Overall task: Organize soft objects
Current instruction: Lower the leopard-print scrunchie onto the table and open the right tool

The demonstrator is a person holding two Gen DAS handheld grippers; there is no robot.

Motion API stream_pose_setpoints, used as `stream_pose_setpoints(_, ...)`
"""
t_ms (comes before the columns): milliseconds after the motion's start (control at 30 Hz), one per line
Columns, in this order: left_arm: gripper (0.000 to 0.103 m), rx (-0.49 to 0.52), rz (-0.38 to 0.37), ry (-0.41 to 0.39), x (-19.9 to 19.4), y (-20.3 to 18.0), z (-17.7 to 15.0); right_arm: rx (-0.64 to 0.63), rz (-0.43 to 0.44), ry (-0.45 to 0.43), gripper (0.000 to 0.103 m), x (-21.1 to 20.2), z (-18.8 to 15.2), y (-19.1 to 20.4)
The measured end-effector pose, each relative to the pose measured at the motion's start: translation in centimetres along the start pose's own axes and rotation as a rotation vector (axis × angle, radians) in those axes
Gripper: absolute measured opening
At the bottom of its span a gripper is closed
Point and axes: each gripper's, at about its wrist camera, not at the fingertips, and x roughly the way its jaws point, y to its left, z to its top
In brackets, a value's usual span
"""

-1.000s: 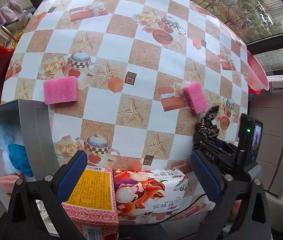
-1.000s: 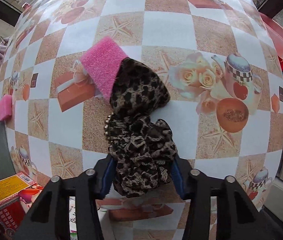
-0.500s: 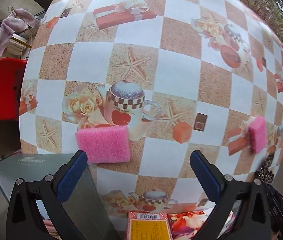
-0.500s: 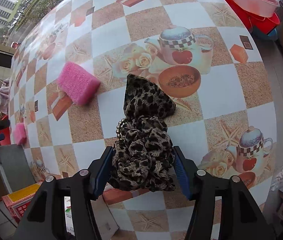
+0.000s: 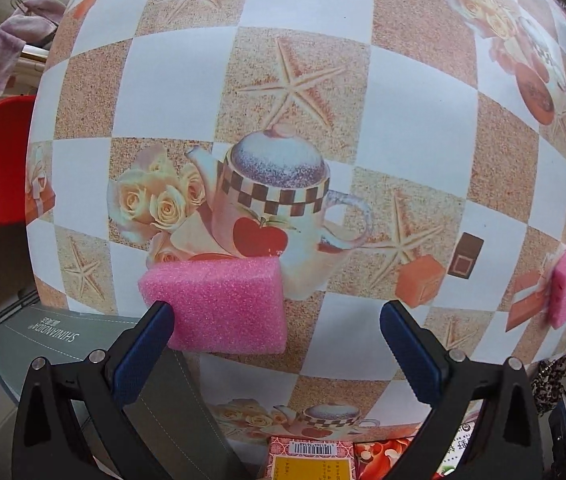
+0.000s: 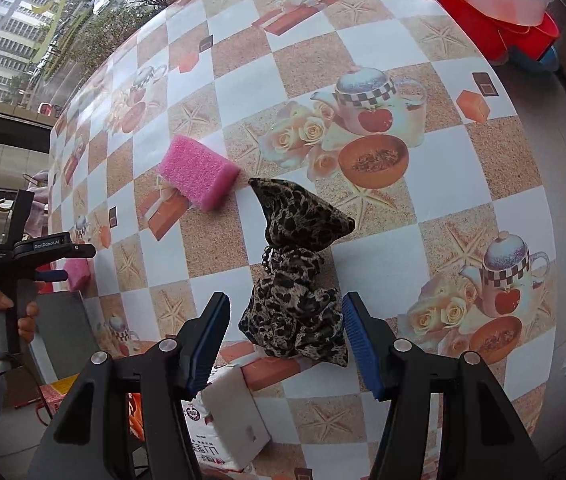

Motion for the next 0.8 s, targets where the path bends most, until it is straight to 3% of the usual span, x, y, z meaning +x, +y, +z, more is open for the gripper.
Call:
stream_pose_setpoints(100, 0.103, 0.016, -0.069, -0.025, -0.6, -1.3, -0.4, 0.003, 0.001, 0.004, 0.060, 0.2, 0.0, 0.2)
stream_pose_setpoints(267, 0.103, 0.083, -0.290, -0.043, -2.9, -5.2, -2.5, 0.004, -0.009, 0.018, 0.060, 0.4, 0.0, 0.2)
stream_pose_setpoints(400, 0.103, 0.112, -0.285, -0.143, -6.6, -8.7, -5.9, 0.001, -0.042, 0.022, 0.060, 0.4, -0.4, 0.4)
stream_pose_setpoints(433, 0.103, 0.110, -0.289, -0.163, -7.4, -9.3, -6.9, -0.001, -0.057, 0.026, 0.066, 0.4, -0.5, 0.3)
stream_pose_setpoints(467, 0.103, 0.111, -0.304, -0.181, -8.0, -9.8, -8.0, -0.003, -0.071, 0.033, 0.086, 0.5, -0.6, 0.2)
stream_pose_setpoints(500, 0.103, 0.116, -0.327, -0.195, -8.5, -10.3, -8.7, -0.004, -0.082, 0.040, 0.091, 0.6, -0.7, 0.2)
stream_pose_setpoints(800, 0.103, 0.162, -0.377, -0.240, -9.7, -12.1, -14.0, -0.018, -0.177, 0.097, 0.092, 1.4, -1.8, 0.7)
